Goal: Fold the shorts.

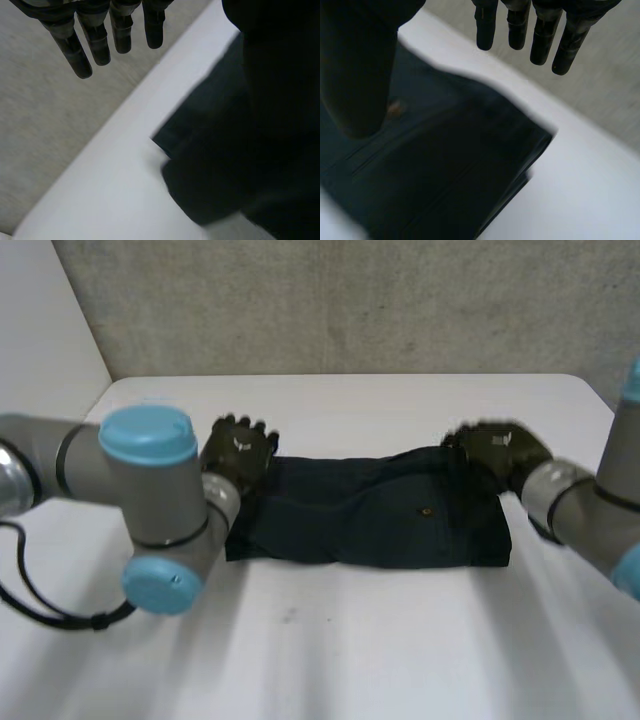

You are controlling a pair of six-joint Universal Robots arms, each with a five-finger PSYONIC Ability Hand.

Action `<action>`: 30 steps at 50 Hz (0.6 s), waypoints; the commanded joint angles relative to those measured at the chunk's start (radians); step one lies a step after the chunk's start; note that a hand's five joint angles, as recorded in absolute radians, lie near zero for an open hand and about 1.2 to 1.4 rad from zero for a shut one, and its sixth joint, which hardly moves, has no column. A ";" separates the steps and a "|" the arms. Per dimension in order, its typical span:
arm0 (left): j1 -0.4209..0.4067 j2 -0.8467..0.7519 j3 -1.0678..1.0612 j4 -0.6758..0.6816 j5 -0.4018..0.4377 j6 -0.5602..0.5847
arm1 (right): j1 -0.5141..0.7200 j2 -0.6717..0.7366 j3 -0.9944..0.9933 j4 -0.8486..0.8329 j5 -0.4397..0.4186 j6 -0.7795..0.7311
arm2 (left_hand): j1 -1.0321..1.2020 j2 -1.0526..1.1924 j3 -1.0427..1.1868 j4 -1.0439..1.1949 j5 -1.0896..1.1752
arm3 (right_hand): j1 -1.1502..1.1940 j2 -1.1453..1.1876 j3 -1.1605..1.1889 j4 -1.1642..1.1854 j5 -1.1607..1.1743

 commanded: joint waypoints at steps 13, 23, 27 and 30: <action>0.060 -0.025 -0.158 0.119 0.027 0.008 | -0.055 0.051 0.243 -0.293 -0.058 -0.026 | -0.002 -0.007 -0.017 -0.010 -0.027 | 0.208 0.189 0.205 0.183 0.169; 0.053 0.076 -0.215 0.122 0.030 0.004 | -0.073 0.088 0.243 -0.345 -0.047 -0.121 | -0.008 -0.013 -0.022 -0.016 -0.033 | 0.378 0.359 0.375 0.353 0.339; 0.056 0.130 -0.224 0.117 0.031 0.001 | -0.106 0.080 0.242 -0.344 -0.038 -0.139 | -0.014 -0.019 -0.028 -0.022 -0.039 | 0.909 0.889 0.906 0.883 0.870; 0.059 0.182 -0.235 0.116 0.031 0.001 | -0.113 0.079 0.234 -0.339 -0.036 -0.145 | -0.020 -0.025 -0.034 -0.028 -0.045 | 1.191 1.171 1.188 1.165 1.152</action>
